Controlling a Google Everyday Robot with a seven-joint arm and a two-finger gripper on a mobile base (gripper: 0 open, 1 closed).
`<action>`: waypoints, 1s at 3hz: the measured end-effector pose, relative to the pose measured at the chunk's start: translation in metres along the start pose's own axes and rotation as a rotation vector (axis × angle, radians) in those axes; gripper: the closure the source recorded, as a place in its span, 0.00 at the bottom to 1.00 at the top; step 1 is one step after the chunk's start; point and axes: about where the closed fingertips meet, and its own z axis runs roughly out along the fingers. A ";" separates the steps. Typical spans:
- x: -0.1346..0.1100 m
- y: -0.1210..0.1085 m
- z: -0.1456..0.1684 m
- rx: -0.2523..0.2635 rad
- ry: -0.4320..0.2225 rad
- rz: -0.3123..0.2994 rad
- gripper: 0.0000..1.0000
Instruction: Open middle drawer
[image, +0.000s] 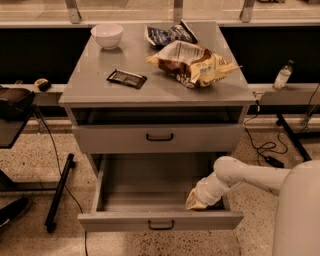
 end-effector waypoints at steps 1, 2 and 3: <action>-0.011 0.025 -0.008 -0.026 -0.037 0.007 1.00; -0.019 0.064 -0.022 -0.056 -0.109 0.040 1.00; -0.022 0.092 -0.027 -0.091 -0.159 0.067 1.00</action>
Offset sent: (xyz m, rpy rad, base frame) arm -0.0944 -0.0104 0.0473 0.1561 0.0994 -0.0406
